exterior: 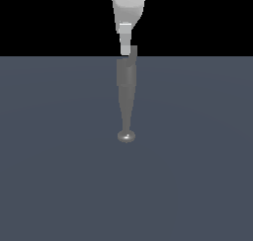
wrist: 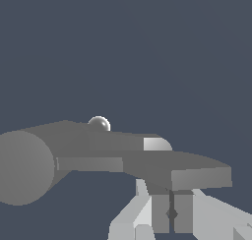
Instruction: Turn on the faucet by rotating a designated handle.
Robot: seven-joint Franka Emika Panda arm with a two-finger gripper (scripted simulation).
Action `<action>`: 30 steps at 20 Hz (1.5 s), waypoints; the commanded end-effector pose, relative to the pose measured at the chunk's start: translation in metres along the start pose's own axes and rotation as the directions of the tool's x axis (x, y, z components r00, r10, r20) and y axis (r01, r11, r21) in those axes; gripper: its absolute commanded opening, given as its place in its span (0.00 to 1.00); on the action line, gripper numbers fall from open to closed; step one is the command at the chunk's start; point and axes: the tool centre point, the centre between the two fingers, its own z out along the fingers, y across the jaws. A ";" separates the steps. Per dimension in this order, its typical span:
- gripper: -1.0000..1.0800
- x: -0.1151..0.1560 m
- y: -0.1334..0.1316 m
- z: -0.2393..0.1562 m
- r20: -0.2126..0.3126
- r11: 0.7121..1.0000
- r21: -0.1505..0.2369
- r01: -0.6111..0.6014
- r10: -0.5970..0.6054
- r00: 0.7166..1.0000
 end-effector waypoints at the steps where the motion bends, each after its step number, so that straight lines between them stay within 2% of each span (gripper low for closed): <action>1: 0.00 0.026 0.002 0.002 0.000 1.000 -0.004 -0.023 0.023 1.000; 5: 0.00 0.050 0.003 0.002 0.000 1.000 -0.006 -0.025 0.025 1.000; 6: 0.00 0.050 0.003 0.002 0.000 1.000 -0.006 -0.025 0.025 1.000; 7: 0.00 0.029 0.000 0.001 0.000 1.000 -0.001 0.008 -0.008 1.000; 30: 0.00 0.101 -0.052 0.003 0.000 1.000 -0.005 -0.020 0.020 1.000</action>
